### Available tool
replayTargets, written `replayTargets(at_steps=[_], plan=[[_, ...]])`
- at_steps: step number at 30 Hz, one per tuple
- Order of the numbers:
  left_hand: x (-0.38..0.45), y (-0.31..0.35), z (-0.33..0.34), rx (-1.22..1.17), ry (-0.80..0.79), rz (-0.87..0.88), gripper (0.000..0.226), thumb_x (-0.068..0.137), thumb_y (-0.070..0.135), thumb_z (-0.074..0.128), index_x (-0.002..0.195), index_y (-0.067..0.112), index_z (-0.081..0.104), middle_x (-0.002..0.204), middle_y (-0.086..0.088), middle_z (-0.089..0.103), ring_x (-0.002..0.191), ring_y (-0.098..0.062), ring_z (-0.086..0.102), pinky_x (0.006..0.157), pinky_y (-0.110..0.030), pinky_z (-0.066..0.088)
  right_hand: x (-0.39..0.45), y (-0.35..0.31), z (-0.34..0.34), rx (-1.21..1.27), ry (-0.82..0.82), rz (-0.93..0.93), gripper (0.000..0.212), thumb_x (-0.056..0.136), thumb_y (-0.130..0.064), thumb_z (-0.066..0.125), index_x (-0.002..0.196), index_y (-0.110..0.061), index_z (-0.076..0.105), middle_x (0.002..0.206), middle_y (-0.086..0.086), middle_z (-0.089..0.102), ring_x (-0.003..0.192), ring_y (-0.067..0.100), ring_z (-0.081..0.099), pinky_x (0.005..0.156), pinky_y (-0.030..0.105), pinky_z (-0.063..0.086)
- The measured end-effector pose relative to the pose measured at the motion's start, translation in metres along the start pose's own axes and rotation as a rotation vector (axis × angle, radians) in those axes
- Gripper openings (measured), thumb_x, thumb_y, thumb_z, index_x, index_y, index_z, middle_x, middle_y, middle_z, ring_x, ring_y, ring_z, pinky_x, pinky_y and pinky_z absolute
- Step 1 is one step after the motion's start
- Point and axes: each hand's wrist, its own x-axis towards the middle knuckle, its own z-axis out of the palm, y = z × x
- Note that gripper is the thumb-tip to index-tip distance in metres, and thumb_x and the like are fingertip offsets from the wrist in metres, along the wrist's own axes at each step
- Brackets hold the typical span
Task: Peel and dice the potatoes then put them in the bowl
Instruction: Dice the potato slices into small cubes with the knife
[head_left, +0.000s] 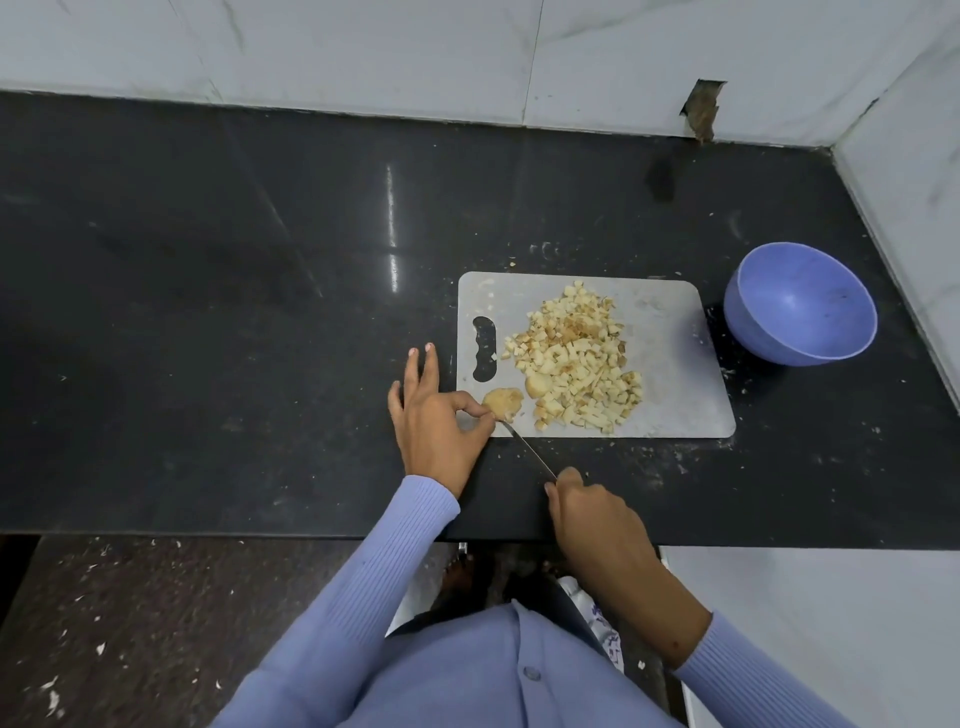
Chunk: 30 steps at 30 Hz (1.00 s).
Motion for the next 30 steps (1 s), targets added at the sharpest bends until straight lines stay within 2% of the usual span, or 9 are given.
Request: replayTargets(at_steps=[2,3,5,7,10,14,20,25,30], plan=[[-0.004,-0.003,-0.001,-0.008,0.032,0.059,0.008,0.069,0.018,0.083,0.073,0.017,0.075,0.125,-0.006,0.058,0.119,-0.026,0.046,0.099,-0.042,0.040,-0.002,0.008,-0.003,0.059,-0.015,-0.005,0.032,0.104,-0.035,0.024,0.103,-0.010,0.045,0.094,0.009,0.062,0.088,0.030,0.061,0.063,0.032,0.036],[-0.005,-0.003,-0.002,-0.034,0.026,0.076,0.012,0.069,0.015,0.083,0.079,0.015,0.075,0.110,-0.003,0.060,0.102,-0.020,0.051,0.087,-0.038,0.047,-0.002,0.013,-0.005,0.115,-0.021,-0.007,0.032,0.103,-0.036,0.027,0.099,-0.011,0.046,0.088,0.009,0.061,0.085,0.030,0.061,0.063,0.033,0.039],[-0.005,0.000,-0.003,-0.108,-0.047,0.066,0.028,0.069,0.009,0.083,0.095,0.010,0.073,0.094,0.001,0.055,0.080,-0.014,0.051,0.079,-0.030,0.051,0.000,0.025,-0.011,0.239,0.002,-0.001,0.032,0.102,-0.038,0.032,0.086,-0.014,0.045,0.075,0.005,0.056,0.074,0.028,0.059,0.064,0.036,0.042],[-0.001,0.006,-0.003,-0.126,-0.125,0.030,0.035,0.069,0.006,0.082,0.102,0.006,0.070,0.089,-0.002,0.054,0.071,-0.017,0.053,0.079,-0.028,0.052,0.002,0.038,-0.018,0.315,0.070,0.035,0.033,0.101,-0.037,0.035,0.078,-0.014,0.044,0.067,0.003,0.053,0.065,0.024,0.055,0.062,0.037,0.043],[0.009,0.016,0.001,-0.061,-0.203,0.020,0.030,0.070,0.007,0.082,0.098,0.005,0.070,0.090,-0.006,0.058,0.071,-0.016,0.058,0.078,-0.024,0.051,0.003,0.056,-0.025,0.381,0.156,0.094,0.036,0.101,-0.034,0.037,0.073,-0.013,0.047,0.066,0.005,0.054,0.063,0.021,0.053,0.062,0.037,0.042],[0.018,0.029,0.007,-0.040,-0.223,0.036,0.027,0.074,0.006,0.080,0.100,0.006,0.072,0.094,-0.005,0.060,0.076,-0.014,0.058,0.075,-0.018,0.047,0.008,0.069,-0.027,0.437,0.194,0.158,0.038,0.100,-0.032,0.038,0.067,-0.015,0.043,0.063,0.001,0.050,0.059,0.015,0.047,0.053,0.028,0.033],[0.026,0.042,0.021,-0.055,-0.217,0.099,0.014,0.080,0.000,0.072,0.092,0.008,0.069,0.095,-0.002,0.055,0.075,-0.011,0.054,0.069,-0.006,0.040,0.019,0.080,-0.029,0.469,0.214,0.180,0.039,0.100,-0.035,0.037,0.074,-0.010,0.052,0.068,0.004,0.055,0.062,0.016,0.052,0.056,0.028,0.038],[0.028,0.055,0.035,-0.195,-0.194,0.092,0.015,0.081,-0.004,0.068,0.089,0.009,0.068,0.091,-0.003,0.062,0.079,-0.014,0.061,0.076,-0.023,0.054,0.033,0.096,-0.039,0.474,0.285,0.190,0.040,0.100,-0.036,0.037,0.071,-0.011,0.048,0.067,0.005,0.054,0.063,0.018,0.053,0.059,0.032,0.040],[0.023,0.059,0.029,-0.427,-0.261,-0.068,0.034,0.081,-0.013,0.062,0.091,0.019,0.066,0.090,-0.001,0.067,0.082,-0.009,0.064,0.069,-0.009,0.049,0.052,0.124,-0.051,0.393,0.413,0.267,0.029,0.098,-0.029,0.044,0.076,-0.011,0.048,0.071,0.004,0.054,0.065,0.021,0.052,0.055,0.032,0.036]])
